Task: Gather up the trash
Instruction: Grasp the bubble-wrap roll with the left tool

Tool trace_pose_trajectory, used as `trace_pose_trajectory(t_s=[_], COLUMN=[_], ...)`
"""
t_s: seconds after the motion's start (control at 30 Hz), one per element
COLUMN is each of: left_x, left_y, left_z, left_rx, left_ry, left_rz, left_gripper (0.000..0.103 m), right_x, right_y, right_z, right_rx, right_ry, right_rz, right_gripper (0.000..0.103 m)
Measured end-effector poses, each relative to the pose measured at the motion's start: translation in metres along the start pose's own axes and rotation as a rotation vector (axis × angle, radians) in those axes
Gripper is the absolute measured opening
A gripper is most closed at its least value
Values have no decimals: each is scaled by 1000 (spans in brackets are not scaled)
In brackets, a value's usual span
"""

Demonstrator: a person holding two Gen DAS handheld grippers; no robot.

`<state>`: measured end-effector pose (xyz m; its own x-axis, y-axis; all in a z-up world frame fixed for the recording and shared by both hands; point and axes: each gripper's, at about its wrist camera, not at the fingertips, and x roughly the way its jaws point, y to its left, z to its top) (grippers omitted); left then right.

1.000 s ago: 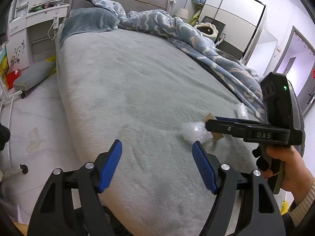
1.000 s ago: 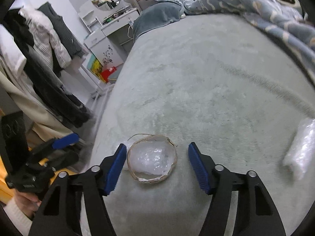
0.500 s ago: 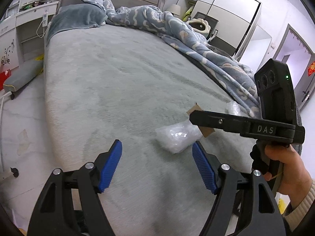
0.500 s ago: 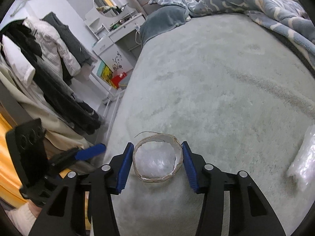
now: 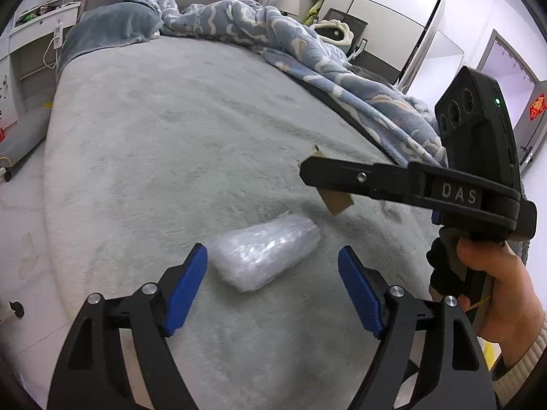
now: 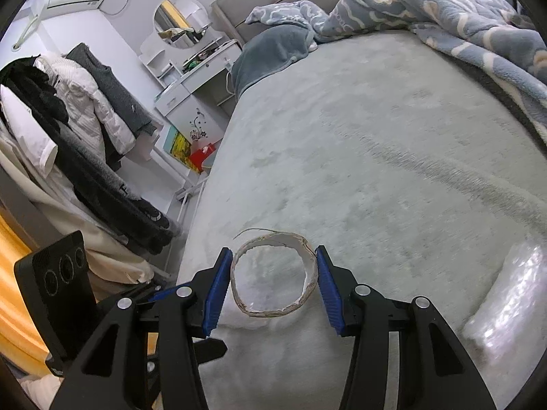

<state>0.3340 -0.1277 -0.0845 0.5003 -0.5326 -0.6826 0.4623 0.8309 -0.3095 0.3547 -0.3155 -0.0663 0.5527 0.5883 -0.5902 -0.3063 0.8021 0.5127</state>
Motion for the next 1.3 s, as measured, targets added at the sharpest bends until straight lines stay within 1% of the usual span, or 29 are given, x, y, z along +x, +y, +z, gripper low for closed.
trace_pose_trajectory(t_s=[0.13, 0.27, 0.43, 0.67, 0.77, 0.87, 0.9, 0.93, 1.1, 1.27, 1.3], left_x=[10, 20, 30, 37, 45, 50, 52, 53, 52, 40, 34], left_y=[-6, -12, -16, -16, -16, -16, -17, -17, -19, -27, -30], left_z=[4, 4, 6, 15, 19, 23, 25, 26, 29, 26, 25], left_rx=[-1, 0, -15, -66, -84, -91, -90, -88, -90, -32, -7], left_ry=[8, 22, 28, 9, 16, 21, 22, 24, 14, 7, -1], left_rz=[-7, -2, 33, 81, 116, 147, 160, 173, 186, 198, 193], left_gripper=[82, 82, 87, 87, 83, 75, 71, 70, 66, 66, 66], right_x=[-4, -3, -9, -20, -26, -33, -35, -37, -47, -62, -66], right_y=[-9, -15, -18, -25, -26, -29, -29, -31, -35, -31, -27], right_z=[4, 4, 3, 0, -1, -3, -3, -4, -8, -5, -4], right_rx=[18, 40, 49, 68, 61, 59, 58, 56, 54, 59, 56], right_ry=[-27, -31, -45, -49, -47, -46, -44, -42, -34, -51, -58], right_rz=[-3, -4, -20, -19, -26, -37, -41, -48, -71, -84, -84], right_gripper=[50, 50, 50, 50, 50, 50, 50, 50, 50, 50, 50])
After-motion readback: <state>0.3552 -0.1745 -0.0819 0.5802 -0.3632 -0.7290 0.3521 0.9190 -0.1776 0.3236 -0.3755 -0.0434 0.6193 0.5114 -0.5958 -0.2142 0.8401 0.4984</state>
